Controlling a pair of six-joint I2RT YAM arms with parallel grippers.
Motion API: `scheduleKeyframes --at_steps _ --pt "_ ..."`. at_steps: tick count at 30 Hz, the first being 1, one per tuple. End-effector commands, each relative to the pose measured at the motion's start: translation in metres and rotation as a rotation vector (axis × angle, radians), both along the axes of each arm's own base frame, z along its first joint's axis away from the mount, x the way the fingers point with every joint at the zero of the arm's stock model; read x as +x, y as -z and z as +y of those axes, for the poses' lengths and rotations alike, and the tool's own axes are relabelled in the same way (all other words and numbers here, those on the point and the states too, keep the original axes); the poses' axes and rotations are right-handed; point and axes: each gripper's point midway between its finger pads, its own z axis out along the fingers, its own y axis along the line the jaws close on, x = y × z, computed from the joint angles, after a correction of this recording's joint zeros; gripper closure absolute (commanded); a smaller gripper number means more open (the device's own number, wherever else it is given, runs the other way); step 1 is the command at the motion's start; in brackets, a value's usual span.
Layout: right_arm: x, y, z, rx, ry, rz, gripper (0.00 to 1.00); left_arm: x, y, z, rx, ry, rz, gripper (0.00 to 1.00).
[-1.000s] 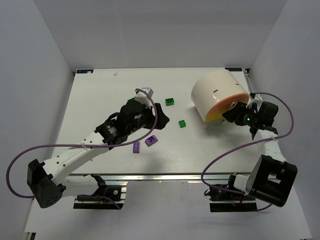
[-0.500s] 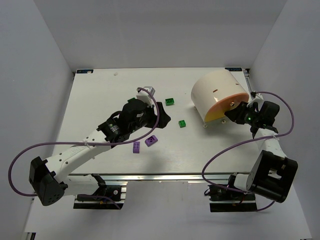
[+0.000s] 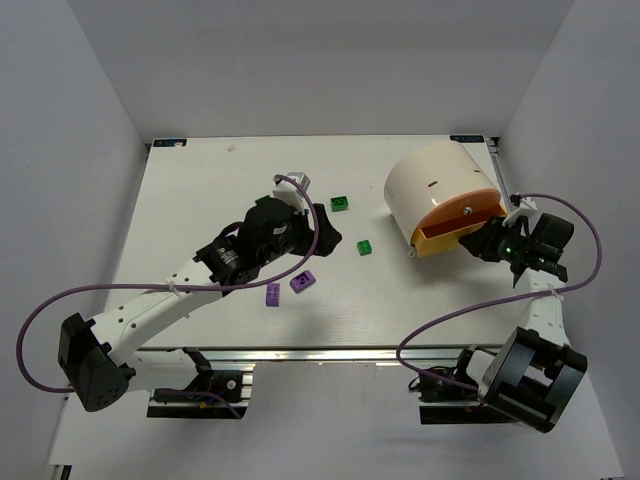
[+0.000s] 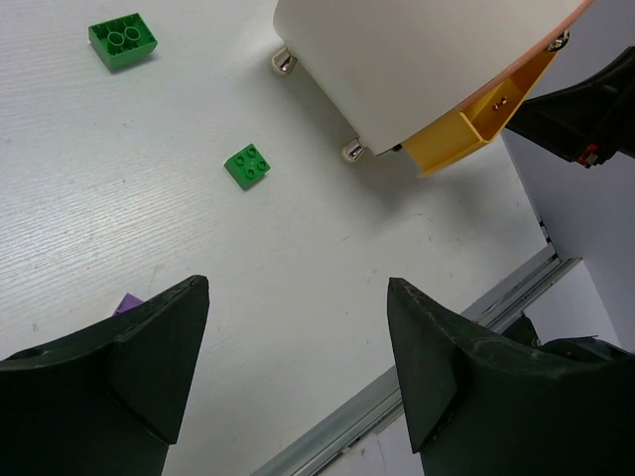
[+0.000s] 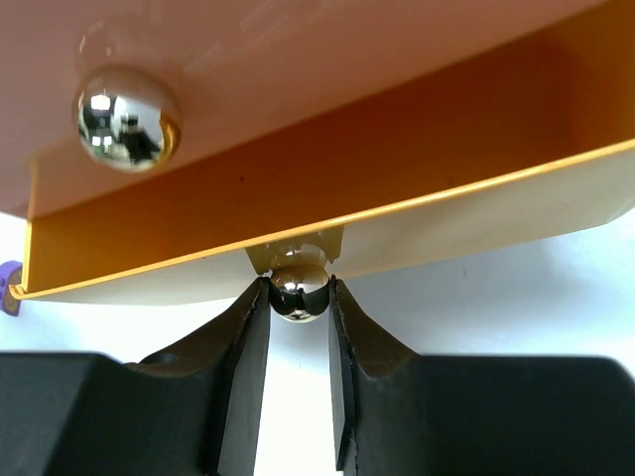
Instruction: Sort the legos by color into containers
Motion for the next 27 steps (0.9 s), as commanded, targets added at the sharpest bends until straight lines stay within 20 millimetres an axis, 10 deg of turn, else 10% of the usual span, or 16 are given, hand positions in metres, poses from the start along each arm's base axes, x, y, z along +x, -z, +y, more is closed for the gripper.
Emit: scheduleKeyframes --at_steps 1,19,27 --pt "-0.013 -0.007 -0.004 -0.050 -0.011 -0.021 0.88 0.004 -0.015 -0.002 -0.036 -0.005 -0.030 0.18" --pt "-0.049 0.003 -0.004 -0.057 -0.010 0.095 0.83 0.001 0.002 -0.001 -0.003 0.000 0.002 0.18" --pt "-0.053 -0.003 -0.002 -0.093 -0.106 0.111 0.32 0.002 0.036 0.014 0.083 -0.074 0.112 0.15"
